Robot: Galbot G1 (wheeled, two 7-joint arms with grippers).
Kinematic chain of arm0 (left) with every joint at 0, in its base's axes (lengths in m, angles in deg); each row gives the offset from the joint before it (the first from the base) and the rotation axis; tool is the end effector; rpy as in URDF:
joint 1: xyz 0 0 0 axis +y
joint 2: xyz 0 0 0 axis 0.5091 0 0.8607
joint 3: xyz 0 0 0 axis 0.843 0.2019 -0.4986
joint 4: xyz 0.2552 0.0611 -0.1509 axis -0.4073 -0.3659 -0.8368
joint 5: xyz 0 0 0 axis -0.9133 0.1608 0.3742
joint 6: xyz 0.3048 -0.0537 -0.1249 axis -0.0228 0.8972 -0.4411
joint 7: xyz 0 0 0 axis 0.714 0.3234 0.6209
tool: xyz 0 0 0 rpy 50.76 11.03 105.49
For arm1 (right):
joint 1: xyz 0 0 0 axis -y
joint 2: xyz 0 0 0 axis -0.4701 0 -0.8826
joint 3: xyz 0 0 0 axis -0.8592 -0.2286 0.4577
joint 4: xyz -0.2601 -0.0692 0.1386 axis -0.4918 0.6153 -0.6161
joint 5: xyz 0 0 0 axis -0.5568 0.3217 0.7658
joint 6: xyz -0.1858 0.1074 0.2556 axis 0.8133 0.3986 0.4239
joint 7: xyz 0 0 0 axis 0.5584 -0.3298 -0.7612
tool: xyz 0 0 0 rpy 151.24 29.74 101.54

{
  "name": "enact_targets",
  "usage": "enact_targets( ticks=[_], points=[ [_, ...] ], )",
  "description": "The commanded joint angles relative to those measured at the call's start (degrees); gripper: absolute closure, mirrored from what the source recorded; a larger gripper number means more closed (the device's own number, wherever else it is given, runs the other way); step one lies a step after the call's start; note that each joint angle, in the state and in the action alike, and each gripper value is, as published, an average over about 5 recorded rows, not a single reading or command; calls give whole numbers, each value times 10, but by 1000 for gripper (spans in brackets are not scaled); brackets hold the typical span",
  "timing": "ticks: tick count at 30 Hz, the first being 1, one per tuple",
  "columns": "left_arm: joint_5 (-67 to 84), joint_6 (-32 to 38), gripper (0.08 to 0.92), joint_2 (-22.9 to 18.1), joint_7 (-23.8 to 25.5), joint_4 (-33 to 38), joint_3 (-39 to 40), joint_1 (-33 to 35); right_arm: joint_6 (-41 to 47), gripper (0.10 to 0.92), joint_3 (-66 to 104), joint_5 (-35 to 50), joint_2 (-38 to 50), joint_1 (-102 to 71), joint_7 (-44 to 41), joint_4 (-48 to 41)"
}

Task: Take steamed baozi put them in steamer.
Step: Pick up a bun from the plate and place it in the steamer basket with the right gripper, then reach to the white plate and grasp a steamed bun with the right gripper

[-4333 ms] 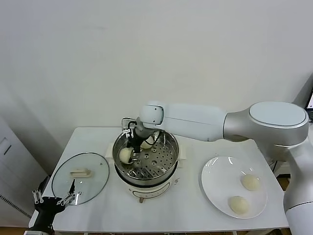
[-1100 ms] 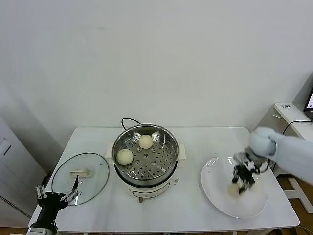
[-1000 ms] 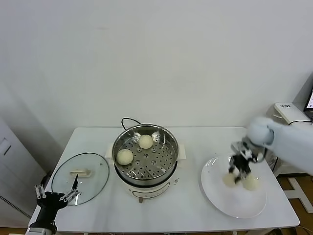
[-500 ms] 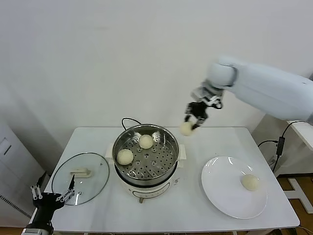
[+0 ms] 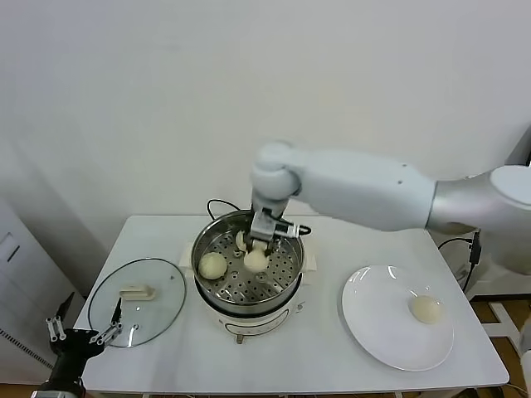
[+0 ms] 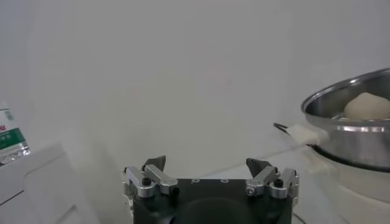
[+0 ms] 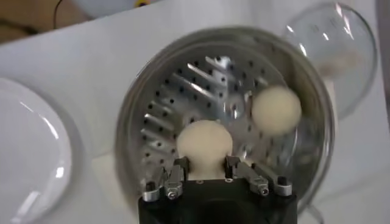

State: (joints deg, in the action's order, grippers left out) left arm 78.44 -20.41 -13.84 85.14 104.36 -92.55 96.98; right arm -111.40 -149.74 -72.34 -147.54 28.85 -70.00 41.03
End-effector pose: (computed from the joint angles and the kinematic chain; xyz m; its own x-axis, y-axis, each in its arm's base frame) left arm 0.1275 0.1068 -0.2328 -0.9925 -0.1070 0.0593 -0.0780 0.9269 0.3671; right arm 0.4381 0.1931 -0.0452 -0.0965 -0.1332 0.9864 -0.0636 -0.9882 -0.1397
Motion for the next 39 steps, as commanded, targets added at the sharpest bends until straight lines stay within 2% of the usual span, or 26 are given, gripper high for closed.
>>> enact_targets(
  ticks=[1, 12, 15, 21, 24, 28, 32, 35, 39],
  points=[
    [2, 0, 177, -25, 0, -2, -1, -1, -79, 643, 13, -73, -35, -55, 1, 24],
    [1, 2, 177, -28, 0, 0, -1, 3, -67, 629, 3, -62, -19, -59, 5, 46],
    [0, 2, 177, -28, 1, -1, 1, 1, -68, 583, 11, -68, -18, -58, 10, 41],
    [-1, 1, 177, -26, 1, -2, 2, 0, -44, 416, 42, -38, 9, -26, 5, 24],
    [0, 2, 177, -23, 1, -6, 2, 0, -3, 329, 53, 7, 44, 8, 10, 5],
    [0, 2, 177, -22, 1, -8, 3, -2, 142, 229, 14, 145, 114, 65, 49, -32],
    [0, 1, 177, -18, 1, -8, 5, -5, 270, 204, -57, 298, 183, 127, 51, -81],
    [-1, -1, 177, -16, 1, -6, 6, -9, 290, 203, -85, 312, 223, 136, 28, -116],
    [-5, -4, 177, -16, 1, -4, 12, -14, 287, 203, -90, 248, 296, 92, 16, -124]
  ],
)
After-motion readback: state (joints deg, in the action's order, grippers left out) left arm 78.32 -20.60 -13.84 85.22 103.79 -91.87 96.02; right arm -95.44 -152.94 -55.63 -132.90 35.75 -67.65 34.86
